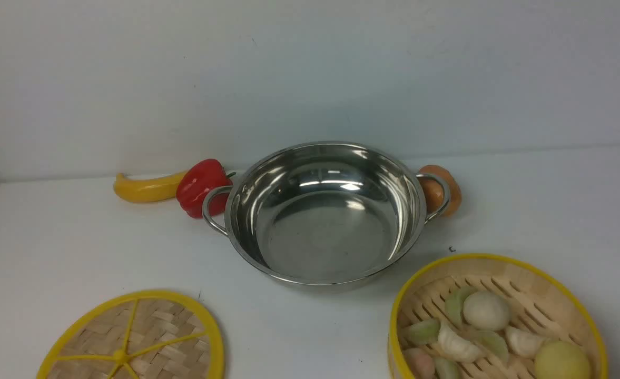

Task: Place the steamer in the pot on the white table, and put the lid on the steamer.
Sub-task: 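Reach for and grasp the rim of the bamboo steamer holding the buns with the right gripper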

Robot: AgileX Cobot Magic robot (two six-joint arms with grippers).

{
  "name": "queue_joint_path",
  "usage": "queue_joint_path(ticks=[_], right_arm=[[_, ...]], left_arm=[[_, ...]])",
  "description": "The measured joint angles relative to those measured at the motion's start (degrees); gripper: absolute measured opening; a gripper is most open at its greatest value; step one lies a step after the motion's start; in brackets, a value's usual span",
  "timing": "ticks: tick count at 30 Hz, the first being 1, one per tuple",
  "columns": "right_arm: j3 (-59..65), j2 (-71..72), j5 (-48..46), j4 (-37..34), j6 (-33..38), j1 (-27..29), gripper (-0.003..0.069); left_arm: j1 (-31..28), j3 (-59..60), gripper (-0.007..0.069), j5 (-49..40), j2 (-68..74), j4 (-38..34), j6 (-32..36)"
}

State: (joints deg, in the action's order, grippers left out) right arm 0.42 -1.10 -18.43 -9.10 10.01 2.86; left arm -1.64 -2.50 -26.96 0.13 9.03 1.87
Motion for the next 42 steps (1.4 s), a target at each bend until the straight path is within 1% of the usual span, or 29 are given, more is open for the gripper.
queue_joint_path(ticks=[6, 20, 29, 31, 33, 34, 35, 36, 39, 41, 42], right_arm=[[0.0, 0.0, 0.0, 0.0, 0.0, 0.0, 0.0243], [0.0, 0.0, 0.0, 0.0, 0.0, 0.0, 0.0243], [0.0, 0.0, 0.0, 0.0, 0.0, 0.0, 0.0243], [0.0, 0.0, 0.0, -0.7, -0.2, 0.0, 0.0243], [0.0, 0.0, 0.6, -3.4, -1.5, 0.0, 0.0243], [0.0, 0.0, 1.7, -6.9, -2.7, 0.0, 0.0243], [0.0, 0.0, 1.7, -6.9, -2.9, 0.0, 0.0243], [0.0, 0.0, 2.9, -12.1, -4.9, 0.0, 0.0243], [0.0, 0.0, 4.7, -20.9, -7.9, 0.0, 0.0243], [0.0, 0.0, 6.4, -29.1, -10.4, 0.0, 0.0243], [0.0, 0.0, 7.2, -32.2, -11.1, 0.0, 0.0243]], left_arm=[[0.0, 0.0, 0.0209, 0.0, 0.0, 0.0, 0.0], [0.0, 0.0, 0.0209, 0.0, 0.0, 0.0, 0.0], [0.0, 0.0, 0.0229, 0.3, 0.0, -0.6, 0.0], [0.0, 0.0, 0.0230, 2.2, 0.0, -3.6, -1.4], [0.0, 0.0, 0.0230, 4.5, 0.0, -9.0, -4.2], [0.0, 0.0, 0.0230, 6.7, 0.0, -13.9, -6.6], [0.0, 0.0, 0.0230, 7.0, 0.0, -15.5, -7.4], [0.0, 0.0, 0.0230, 9.2, 0.0, -22.1, -10.3], [0.0, 0.0, 0.0230, 11.6, 0.0, -29.6, -12.6], [0.0, 0.0, 0.0230, 13.8, 0.0, -36.8, -13.5], [0.0, 0.0, 0.0230, 14.9, 0.0, -39.0, -13.6]])
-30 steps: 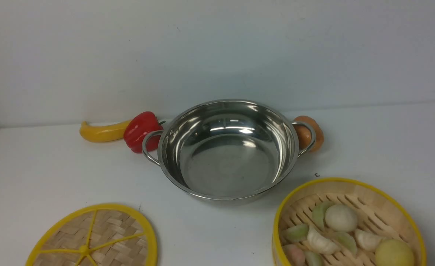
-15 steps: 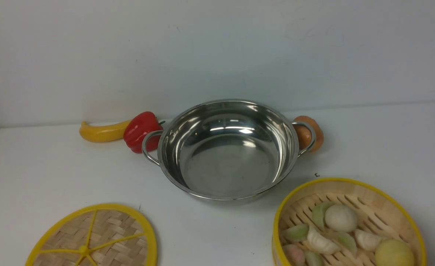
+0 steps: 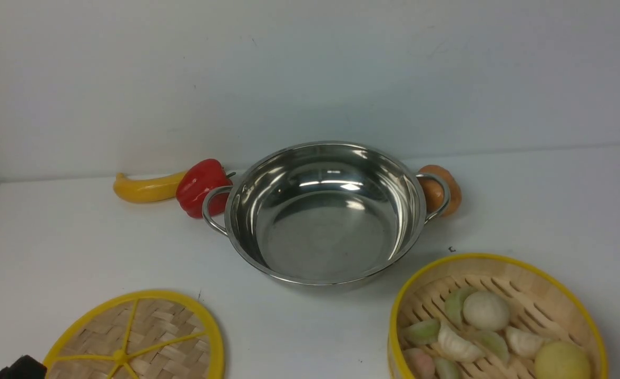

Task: Place the steamer in the pot on the white table, and put the lid on the steamer.
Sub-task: 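Reach for and grasp the rim of the bamboo steamer holding the buns with the right gripper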

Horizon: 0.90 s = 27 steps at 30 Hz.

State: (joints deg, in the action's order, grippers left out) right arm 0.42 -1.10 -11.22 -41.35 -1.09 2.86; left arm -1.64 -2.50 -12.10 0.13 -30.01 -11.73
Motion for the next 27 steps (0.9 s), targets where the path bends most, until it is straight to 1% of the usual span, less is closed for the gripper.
queue_joint_path(ticks=[4, 5, 10, 12, 13, 14, 15, 16, 17, 19, 22, 23, 24, 25, 26, 27], right_arm=[[0.0, 0.0, 2.5, -9.4, -0.8, 0.0, 0.0243], [0.0, 0.0, 2.7, -10.1, -0.8, 0.0, 0.0243], [0.0, 0.0, 3.8, -18.8, -0.9, 0.0, 0.0243], [0.0, 0.0, 4.1, -19.7, -0.8, 0.0, 0.0243], [-0.1, 0.0, 4.1, -20.4, 0.2, 0.0, 0.0243], [-1.6, -0.2, 2.7, -20.2, 2.6, 0.0, 0.0243], [-1.6, -0.2, 2.7, -20.1, 2.9, 0.0, 0.0243], [-4.8, -1.3, 0.6, -18.9, 5.7, 0.0, 0.0243], [-6.2, -2.0, -0.8, -17.8, 7.4, 0.0, 0.0243], [-12.2, -7.4, -6.9, -14.0, 10.3, 0.0, 0.0246], [-18.4, -17.7, -16.0, -9.7, 10.7, 0.0, 0.0255], [-18.8, -18.5, -16.0, -9.7, 10.7, 0.0, 0.0255], [-22.1, -25.5, -22.2, -6.6, 10.7, 0.0, 0.0262], [-22.9, -27.4, -22.9, -6.2, 10.7, 0.0, 0.0263], [-25.7, -34.7, -27.9, -3.0, 10.7, 0.0, 0.0267], [-27.7, -39.2, -30.7, -0.9, 10.7, 0.0, 0.0268]], left_arm=[[0.0, 0.0, 0.0230, 4.5, 0.0, -4.2, 0.5], [0.0, 0.0, 0.0230, 4.9, 0.0, -4.3, 0.5], [0.0, 0.0, 0.0239, 12.5, 0.0, -5.2, -0.2], [0.0, -0.2, 0.0240, 13.6, 0.0, -4.9, 0.2], [0.0, -0.9, 0.0241, 14.3, 0.0, -3.8, 1.5], [0.0, -2.5, 0.0241, 13.8, 0.5, -2.3, 3.4], [0.0, -2.8, 0.0241, 13.8, 0.5, -2.1, 3.6], [0.0, -5.1, 0.0241, 11.5, 2.2, -0.7, 5.3], [0.0, -6.1, 0.0241, 10.2, 3.9, 0.2, 6.2], [0.0, -10.7, 0.0241, 4.3, 10.3, 3.3, 7.8], [0.0, -16.5, 0.0241, -4.0, 21.7, 8.0, 8.5], [0.0, -16.9, 0.0241, -4.6, 21.7, 8.3, 8.5], [0.0, -20.7, 0.0241, -9.9, 29.0, 12.1, 8.6], [0.0, -21.6, 0.0241, -11.2, 29.8, 12.6, 8.6], [0.0, -25.6, 0.0241, -16.7, 36.1, 16.3, 8.6], [0.0, -28.0, 0.0241, -20.1, 40.6, 19.3, 8.5]])
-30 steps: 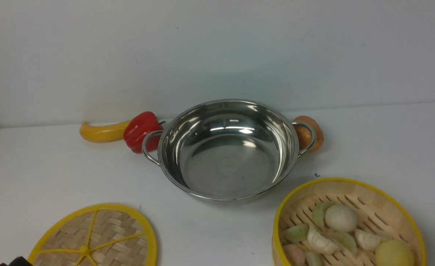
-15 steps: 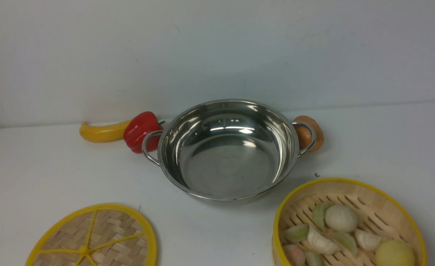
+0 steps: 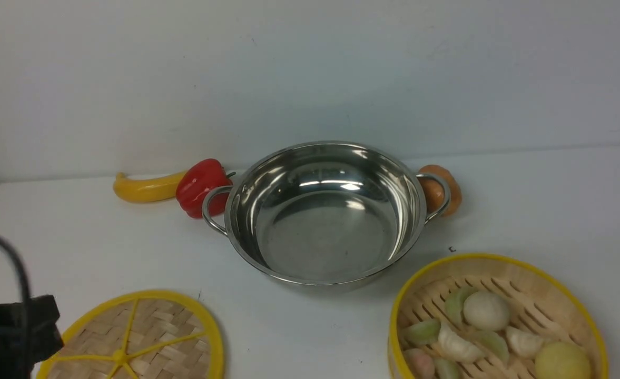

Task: Place the steamer in the pot on the white table, and put the lid on the steamer.
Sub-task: 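Reach for and grasp the rim of the bamboo steamer holding the buns with the right gripper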

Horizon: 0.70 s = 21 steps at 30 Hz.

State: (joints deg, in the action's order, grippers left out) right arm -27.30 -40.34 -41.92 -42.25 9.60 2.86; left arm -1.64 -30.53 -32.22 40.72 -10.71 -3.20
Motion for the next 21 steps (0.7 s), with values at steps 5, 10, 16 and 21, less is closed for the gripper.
queue_joint_path(ticks=[5, 10, 16, 21], right_arm=[[-9.4, -18.8, -8.7, 9.9, 0.0, 0.0, 0.0270], [-16.9, -32.9, -9.9, 16.2, -0.1, 0.0, 0.0270], [-19.7, -41.3, -10.0, 18.3, 0.3, 0.0, 0.0270], [-19.8, -44.6, -9.0, 19.8, 0.4, 0.0, 0.0270]], left_arm=[[0.0, -9.4, 0.0241, -12.5, 14.6, 10.7, -0.6], [0.0, -13.7, 0.0241, -17.5, 24.9, 15.6, -1.2], [0.0, -14.0, 0.0241, -17.5, 30.6, 16.7, -1.2], [0.0, -14.0, 0.0241, -16.8, 31.6, 16.9, -1.2]])
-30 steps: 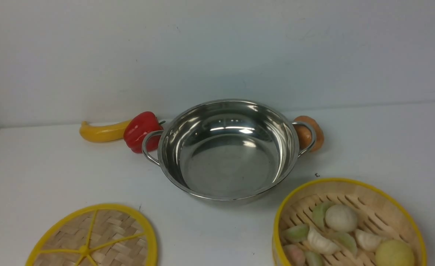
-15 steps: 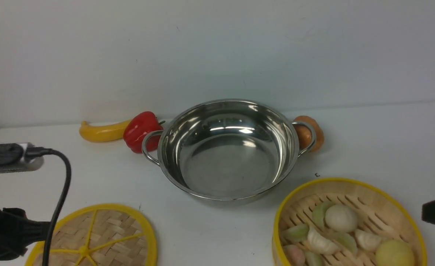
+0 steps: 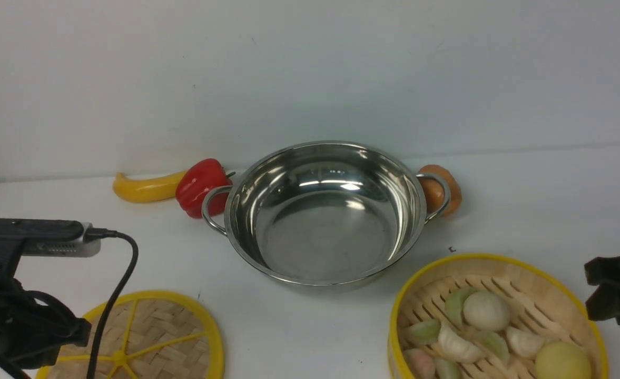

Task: Place the steamer in the pot on the white table, and put the lid on the steamer.
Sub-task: 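Reach for and grasp the rim of the bamboo steamer holding the buns with the right gripper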

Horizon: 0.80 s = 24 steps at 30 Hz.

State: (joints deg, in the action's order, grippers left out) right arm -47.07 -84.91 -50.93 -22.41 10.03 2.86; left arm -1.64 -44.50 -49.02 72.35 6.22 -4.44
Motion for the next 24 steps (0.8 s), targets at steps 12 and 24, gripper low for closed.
queue_joint_path(ticks=[12, 24], right_arm=[[-0.2, -2.2, 2.6, -1.1, 1.4, -2.4, 0.0270], [-0.2, -2.2, 4.6, 8.2, -7.1, -8.0, 0.0270]], left_arm=[[0.0, -0.2, 0.0241, 2.8, 0.0, 0.0, 0.0], [0.0, -0.2, 0.0241, 4.1, 0.0, 0.0, 0.0]])
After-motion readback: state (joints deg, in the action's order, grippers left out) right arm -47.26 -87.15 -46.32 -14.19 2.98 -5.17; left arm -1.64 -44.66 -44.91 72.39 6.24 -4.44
